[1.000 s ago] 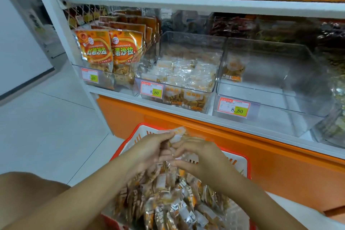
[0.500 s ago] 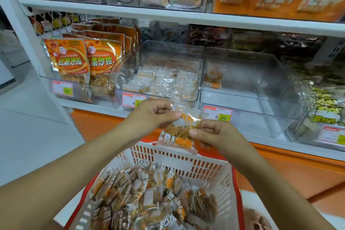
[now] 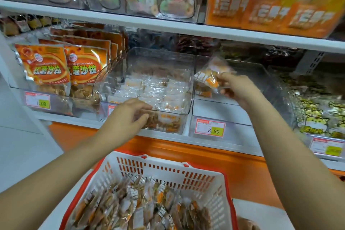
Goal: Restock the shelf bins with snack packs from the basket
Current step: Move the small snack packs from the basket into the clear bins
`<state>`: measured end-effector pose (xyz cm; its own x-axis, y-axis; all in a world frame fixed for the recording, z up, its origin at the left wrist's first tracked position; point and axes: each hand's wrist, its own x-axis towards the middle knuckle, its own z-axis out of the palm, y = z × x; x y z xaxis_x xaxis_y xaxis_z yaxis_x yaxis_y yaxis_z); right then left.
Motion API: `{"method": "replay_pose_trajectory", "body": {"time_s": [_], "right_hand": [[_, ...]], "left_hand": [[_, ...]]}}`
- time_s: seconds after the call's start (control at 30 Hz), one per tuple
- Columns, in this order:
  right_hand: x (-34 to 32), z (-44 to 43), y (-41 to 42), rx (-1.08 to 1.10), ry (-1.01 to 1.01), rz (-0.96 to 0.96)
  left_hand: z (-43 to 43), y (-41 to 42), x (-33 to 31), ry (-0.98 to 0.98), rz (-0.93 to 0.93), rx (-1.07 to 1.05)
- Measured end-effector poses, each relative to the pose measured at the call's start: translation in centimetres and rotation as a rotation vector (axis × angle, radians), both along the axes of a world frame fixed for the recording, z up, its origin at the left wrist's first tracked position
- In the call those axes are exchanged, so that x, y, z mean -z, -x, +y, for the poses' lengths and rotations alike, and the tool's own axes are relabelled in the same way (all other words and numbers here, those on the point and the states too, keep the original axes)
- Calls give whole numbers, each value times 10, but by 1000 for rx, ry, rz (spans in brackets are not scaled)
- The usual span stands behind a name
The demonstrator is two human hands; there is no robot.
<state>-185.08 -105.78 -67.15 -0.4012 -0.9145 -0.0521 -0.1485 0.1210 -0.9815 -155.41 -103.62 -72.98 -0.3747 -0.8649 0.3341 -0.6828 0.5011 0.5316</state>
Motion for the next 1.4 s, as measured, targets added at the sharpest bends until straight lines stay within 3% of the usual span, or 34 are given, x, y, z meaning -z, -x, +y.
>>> {"method": "replay_pose_trajectory", "body": {"time_s": [0.3, 0.47, 0.83, 1.03, 1.17, 1.4], "right_hand": [[16, -58, 31, 83, -220, -144], [54, -74, 41, -3, -424, 41], [67, -99, 36, 36, -339, 240], [60, -84, 33, -23, -209, 170], [54, -72, 26, -53, -229, 185], [32, -46, -10, -239, -411, 470]], "left_hand": [[-4, -1, 6, 38, 25, 3], [-7, -2, 7, 38, 42, 4], [-9, -1, 12, 92, 23, -2], [-5, 0, 12, 81, 19, -10], [0, 0, 8, 63, -23, 2], [30, 3, 24, 63, -123, 51]]}}
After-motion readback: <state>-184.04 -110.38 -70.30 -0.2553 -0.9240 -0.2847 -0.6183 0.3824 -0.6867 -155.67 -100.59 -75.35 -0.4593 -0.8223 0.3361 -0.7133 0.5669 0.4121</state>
